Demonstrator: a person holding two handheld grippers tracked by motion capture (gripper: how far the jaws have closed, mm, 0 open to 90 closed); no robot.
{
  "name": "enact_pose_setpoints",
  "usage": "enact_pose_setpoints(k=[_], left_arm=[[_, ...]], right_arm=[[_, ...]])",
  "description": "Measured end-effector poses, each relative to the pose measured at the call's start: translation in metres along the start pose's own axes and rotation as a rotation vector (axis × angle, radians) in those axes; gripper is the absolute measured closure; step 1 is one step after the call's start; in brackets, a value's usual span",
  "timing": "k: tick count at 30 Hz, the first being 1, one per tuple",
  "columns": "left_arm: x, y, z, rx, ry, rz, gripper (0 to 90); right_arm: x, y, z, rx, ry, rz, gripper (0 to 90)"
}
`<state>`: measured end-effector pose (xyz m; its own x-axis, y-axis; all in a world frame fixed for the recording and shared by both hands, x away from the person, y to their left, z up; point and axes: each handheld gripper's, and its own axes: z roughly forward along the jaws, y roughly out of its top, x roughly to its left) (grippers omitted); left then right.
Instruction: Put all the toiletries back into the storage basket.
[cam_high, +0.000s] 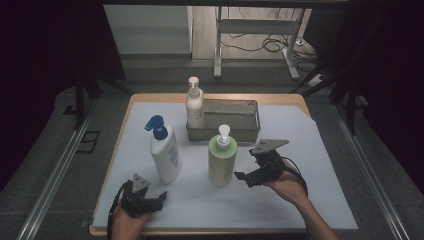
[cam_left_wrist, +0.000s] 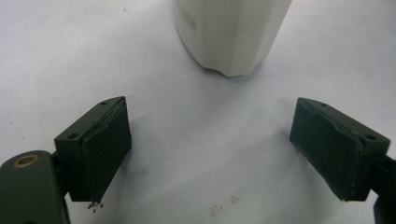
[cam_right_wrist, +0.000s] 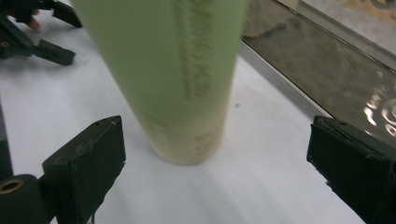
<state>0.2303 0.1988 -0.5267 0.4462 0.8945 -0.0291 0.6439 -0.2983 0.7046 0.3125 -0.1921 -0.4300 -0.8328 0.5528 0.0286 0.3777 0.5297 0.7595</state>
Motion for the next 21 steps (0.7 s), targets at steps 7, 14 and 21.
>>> enact_pose_setpoints(k=[7, 14, 21], left_arm=[[0.0, 0.0, 0.0, 0.0, 0.0, 0.001, 12.2], [0.0, 0.0, 0.0, 0.003, -0.001, 0.004, 12.2], [0.0, 0.0, 0.0, 0.0, -0.001, 0.001, 12.2]], right_arm=[[0.01, 0.014, 0.007, -0.012, 0.018, -0.02, 3.7], [0.015, 0.026, 0.014, -0.022, 0.025, -0.028, 4.1], [0.018, 0.035, 0.022, -0.025, 0.02, -0.031, 5.3]])
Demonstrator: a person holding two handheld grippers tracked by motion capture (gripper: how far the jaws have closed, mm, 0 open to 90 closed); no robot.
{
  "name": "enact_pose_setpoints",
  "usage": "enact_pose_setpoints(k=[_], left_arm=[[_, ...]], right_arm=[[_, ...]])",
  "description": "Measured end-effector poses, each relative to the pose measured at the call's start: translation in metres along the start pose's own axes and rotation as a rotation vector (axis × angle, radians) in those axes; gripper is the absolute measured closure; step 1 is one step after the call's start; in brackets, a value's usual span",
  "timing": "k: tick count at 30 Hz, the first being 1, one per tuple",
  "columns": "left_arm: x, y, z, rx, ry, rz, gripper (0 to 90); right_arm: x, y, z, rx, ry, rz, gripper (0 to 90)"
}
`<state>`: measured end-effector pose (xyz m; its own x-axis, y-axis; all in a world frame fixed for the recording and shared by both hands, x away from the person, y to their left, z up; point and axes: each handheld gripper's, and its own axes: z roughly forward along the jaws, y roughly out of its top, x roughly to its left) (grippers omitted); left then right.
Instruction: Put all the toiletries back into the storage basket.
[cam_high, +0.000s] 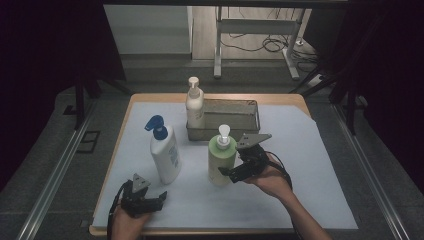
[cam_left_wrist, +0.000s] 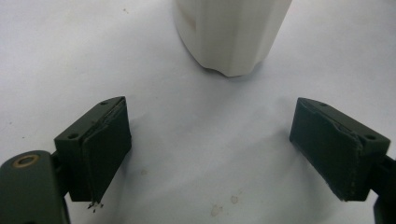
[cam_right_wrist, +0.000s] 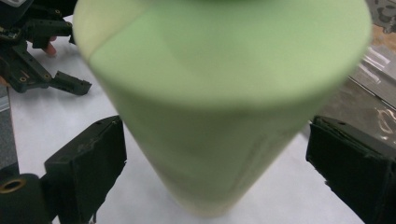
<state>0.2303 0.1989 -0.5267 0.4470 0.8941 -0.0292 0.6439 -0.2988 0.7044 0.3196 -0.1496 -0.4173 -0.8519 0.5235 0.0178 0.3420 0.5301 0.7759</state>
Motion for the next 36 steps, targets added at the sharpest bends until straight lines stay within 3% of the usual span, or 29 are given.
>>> enact_pose_setpoints(k=[15, 26, 36], left_arm=[[0.0, 0.0, 0.0, 0.0, 0.0, 0.0, 12.2], [0.0, 0.0, 0.0, 0.0, -0.001, -0.001, 12.2], [0.0, 0.0, 0.0, 0.0, -0.001, 0.0, 12.2]], right_arm=[[0.005, 0.011, 0.018, 0.011, -0.017, -0.023, 11.4], [0.008, 0.012, 0.016, 0.023, -0.042, -0.002, 12.9], [0.002, 0.019, 0.009, 0.031, -0.058, 0.019, 13.1]])
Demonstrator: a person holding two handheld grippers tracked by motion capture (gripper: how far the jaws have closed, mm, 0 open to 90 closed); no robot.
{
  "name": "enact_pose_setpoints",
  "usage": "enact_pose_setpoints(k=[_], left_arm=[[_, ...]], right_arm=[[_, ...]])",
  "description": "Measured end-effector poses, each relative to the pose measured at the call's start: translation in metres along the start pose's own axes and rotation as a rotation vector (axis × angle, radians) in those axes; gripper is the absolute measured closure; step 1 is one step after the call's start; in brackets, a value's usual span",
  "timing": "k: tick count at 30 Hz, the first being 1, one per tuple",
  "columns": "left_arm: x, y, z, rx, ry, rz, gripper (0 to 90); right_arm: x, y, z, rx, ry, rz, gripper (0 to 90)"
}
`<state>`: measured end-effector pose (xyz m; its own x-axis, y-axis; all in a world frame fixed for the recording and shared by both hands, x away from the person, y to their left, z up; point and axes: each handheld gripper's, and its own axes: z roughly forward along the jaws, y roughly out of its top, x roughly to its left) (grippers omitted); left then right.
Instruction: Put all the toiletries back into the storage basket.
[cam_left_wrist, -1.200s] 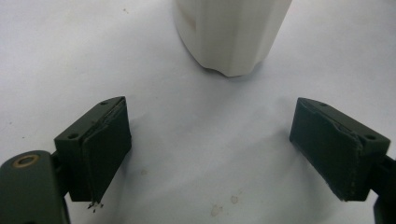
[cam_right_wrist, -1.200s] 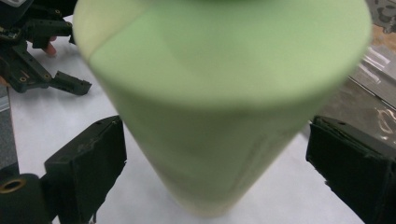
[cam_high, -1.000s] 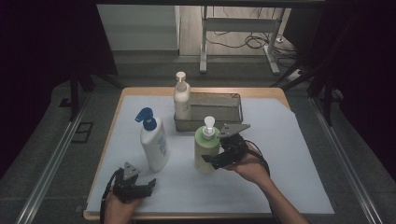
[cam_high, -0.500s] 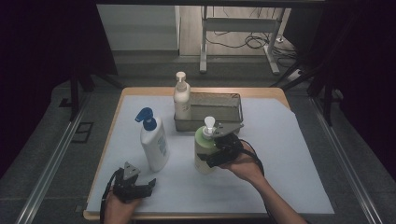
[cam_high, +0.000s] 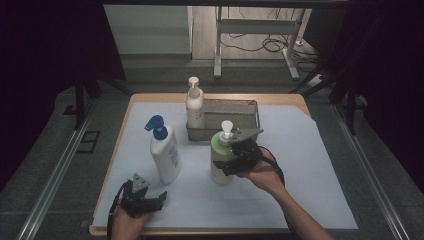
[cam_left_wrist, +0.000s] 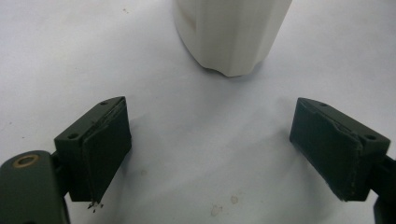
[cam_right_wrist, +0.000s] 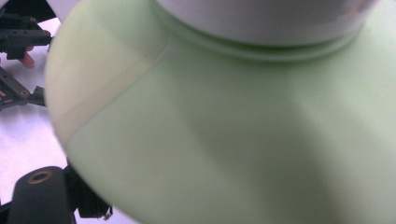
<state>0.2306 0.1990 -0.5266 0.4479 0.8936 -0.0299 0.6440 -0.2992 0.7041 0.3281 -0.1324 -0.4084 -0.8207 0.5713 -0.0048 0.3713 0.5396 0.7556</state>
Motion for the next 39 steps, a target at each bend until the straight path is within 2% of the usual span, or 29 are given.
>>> enact_pose_setpoints(k=[11, 18, 22, 39], left_arm=[[0.0, 0.0, 0.0, 0.003, -0.001, 0.003, 12.2], [0.0, 0.0, 0.0, 0.003, 0.0, 0.003, 12.2], [0.0, 0.0, 0.0, 0.001, -0.001, 0.0, 12.2], [0.0, 0.0, 0.0, 0.001, 0.0, 0.0, 12.2]], right_arm=[[-0.009, 0.009, -0.005, 0.002, -0.018, 0.027, 13.1], [-0.014, 0.016, -0.009, -0.017, -0.04, 0.045, 13.1], [-0.017, 0.024, -0.012, -0.03, -0.06, 0.064, 13.1], [-0.032, 0.058, -0.015, -0.051, -0.1, 0.069, 13.1]])
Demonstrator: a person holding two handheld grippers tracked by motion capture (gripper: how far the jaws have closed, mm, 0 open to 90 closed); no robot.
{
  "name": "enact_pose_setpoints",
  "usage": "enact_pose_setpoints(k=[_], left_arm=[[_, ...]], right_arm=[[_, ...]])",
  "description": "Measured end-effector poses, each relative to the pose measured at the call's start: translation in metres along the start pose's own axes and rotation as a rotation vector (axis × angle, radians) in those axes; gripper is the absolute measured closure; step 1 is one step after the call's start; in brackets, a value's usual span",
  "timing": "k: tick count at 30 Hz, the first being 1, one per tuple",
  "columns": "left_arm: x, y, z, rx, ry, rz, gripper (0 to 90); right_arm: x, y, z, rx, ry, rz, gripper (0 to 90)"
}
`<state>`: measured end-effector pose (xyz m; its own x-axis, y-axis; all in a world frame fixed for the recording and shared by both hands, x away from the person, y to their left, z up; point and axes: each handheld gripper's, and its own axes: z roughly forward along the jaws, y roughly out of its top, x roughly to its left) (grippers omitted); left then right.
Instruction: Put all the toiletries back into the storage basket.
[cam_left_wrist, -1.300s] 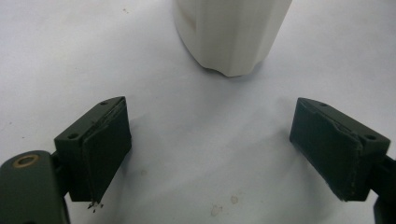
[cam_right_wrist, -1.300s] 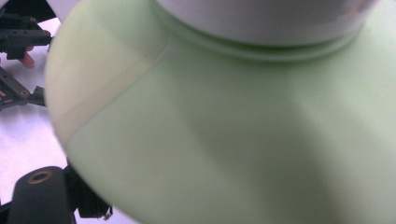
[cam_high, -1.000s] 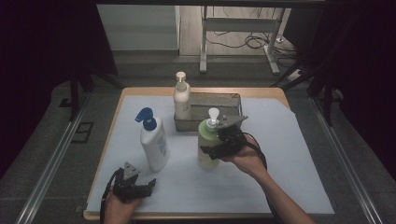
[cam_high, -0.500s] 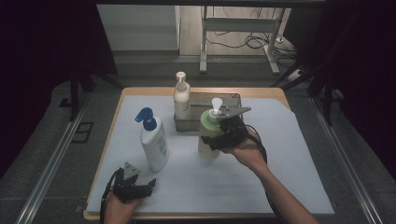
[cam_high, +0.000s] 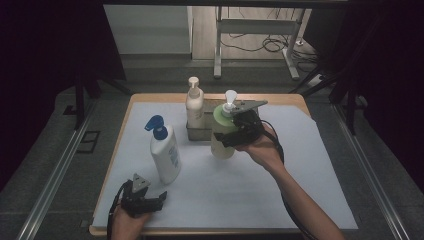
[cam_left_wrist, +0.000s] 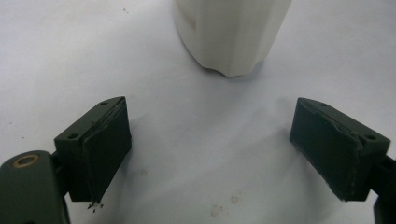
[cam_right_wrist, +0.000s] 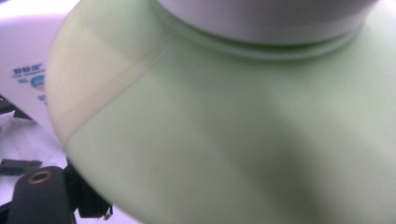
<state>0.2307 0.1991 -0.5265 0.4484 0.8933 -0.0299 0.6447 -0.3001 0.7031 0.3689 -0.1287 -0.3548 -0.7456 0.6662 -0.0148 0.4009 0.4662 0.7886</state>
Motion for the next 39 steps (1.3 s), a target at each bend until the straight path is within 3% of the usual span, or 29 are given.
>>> enact_pose_setpoints(k=[21, 39], left_arm=[[0.0, 0.0, 0.0, 0.0, 0.0, 0.0, 12.2], [0.0, 0.0, 0.0, 0.001, -0.001, -0.001, 12.2]], right_arm=[[-0.016, 0.033, 0.01, -0.001, -0.046, 0.001, 13.2], [-0.038, 0.044, 0.028, -0.004, -0.093, 0.044, 13.2]])
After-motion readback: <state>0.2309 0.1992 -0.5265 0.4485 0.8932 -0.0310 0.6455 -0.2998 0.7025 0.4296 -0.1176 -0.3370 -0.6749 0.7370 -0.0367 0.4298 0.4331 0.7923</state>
